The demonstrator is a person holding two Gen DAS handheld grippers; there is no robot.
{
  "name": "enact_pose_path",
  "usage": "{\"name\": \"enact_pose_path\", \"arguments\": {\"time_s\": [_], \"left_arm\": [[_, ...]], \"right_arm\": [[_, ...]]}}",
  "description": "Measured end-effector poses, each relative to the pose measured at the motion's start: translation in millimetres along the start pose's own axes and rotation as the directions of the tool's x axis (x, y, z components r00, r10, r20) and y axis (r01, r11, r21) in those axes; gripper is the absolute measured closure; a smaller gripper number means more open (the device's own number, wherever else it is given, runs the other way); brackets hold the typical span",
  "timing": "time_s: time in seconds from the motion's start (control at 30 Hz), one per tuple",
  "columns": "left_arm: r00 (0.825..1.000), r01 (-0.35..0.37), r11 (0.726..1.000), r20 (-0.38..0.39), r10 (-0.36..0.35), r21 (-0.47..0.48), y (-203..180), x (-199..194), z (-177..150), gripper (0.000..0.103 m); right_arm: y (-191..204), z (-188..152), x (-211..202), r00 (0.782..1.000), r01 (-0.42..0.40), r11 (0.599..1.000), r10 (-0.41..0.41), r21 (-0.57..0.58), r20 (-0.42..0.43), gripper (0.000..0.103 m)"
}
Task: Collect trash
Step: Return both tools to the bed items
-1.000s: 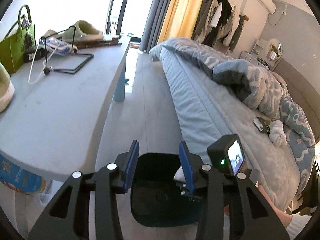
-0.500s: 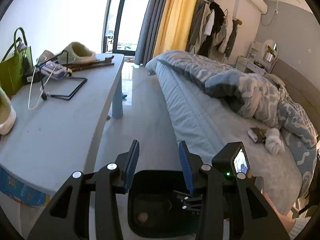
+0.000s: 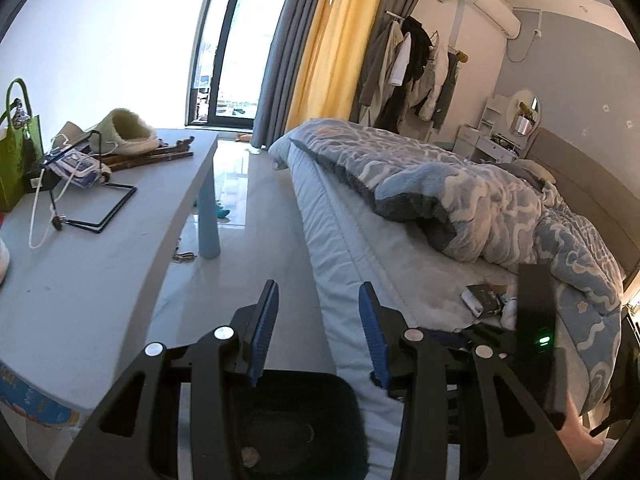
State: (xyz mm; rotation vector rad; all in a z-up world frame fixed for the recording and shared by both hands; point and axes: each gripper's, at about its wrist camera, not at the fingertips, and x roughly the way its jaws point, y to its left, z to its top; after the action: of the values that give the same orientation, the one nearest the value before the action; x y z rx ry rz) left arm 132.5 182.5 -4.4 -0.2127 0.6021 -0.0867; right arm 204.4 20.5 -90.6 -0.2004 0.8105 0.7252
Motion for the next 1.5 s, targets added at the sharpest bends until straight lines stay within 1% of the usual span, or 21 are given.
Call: {"name": "enact_pose_path", "arguments": {"time_s": [0.17, 0.27, 0.4, 0.5, 0.6, 0.8, 1.17, 1.3, 1.5], "left_arm": [[1.000, 0.025, 1.000, -0.011, -0.026, -0.011, -19, 11, 0, 0.053], [0.999, 0.043, 0.999, -0.006, -0.043, -0.001, -36, 16, -1, 0.047], [0.997, 0.071, 0.997, -0.013, -0.071, 0.022, -59, 25, -4, 0.044], [0.996, 0.091, 0.996, -0.021, -0.091, 0.023, -73, 32, -6, 0.041], [0.993, 0.111, 0.993, -0.031, -0.110, 0.030, -88, 37, -6, 0.038], [0.988, 0.148, 0.988, -0.046, -0.145, 0.049, -117, 48, -10, 0.030], [0.975, 0.212, 0.975, -0.080, -0.206, 0.072, -160, 66, -18, 0.025], [0.970, 0.230, 0.970, -0.094, -0.222, 0.078, -174, 73, -20, 0.023], [0.959, 0.265, 0.959, -0.128, -0.252, 0.097, -195, 87, -27, 0.020]], "right_arm": [[-23, -4, -31, 0.997, 0.035, 0.999, -0.036, 0.013, 0.070, 0.027], [-40, -8, -47, 0.993, 0.050, 0.998, -0.053, 0.029, 0.101, 0.027], [-60, -16, -65, 0.988, 0.079, 0.996, -0.083, 0.041, 0.126, 0.027], [-75, -22, -81, 0.982, 0.114, 0.992, -0.120, 0.047, 0.148, 0.027], [-90, -28, -93, 0.978, 0.130, 0.989, -0.139, 0.069, 0.158, 0.026], [-114, -46, -113, 0.972, 0.155, 0.983, -0.169, 0.096, 0.164, 0.026], [-158, -75, -142, 0.962, 0.201, 0.967, -0.225, 0.154, 0.156, 0.026], [-172, -87, -148, 0.959, 0.216, 0.962, -0.241, 0.167, 0.147, 0.026], [-191, -99, -154, 0.957, 0.239, 0.955, -0.261, 0.174, 0.123, 0.026]]}}
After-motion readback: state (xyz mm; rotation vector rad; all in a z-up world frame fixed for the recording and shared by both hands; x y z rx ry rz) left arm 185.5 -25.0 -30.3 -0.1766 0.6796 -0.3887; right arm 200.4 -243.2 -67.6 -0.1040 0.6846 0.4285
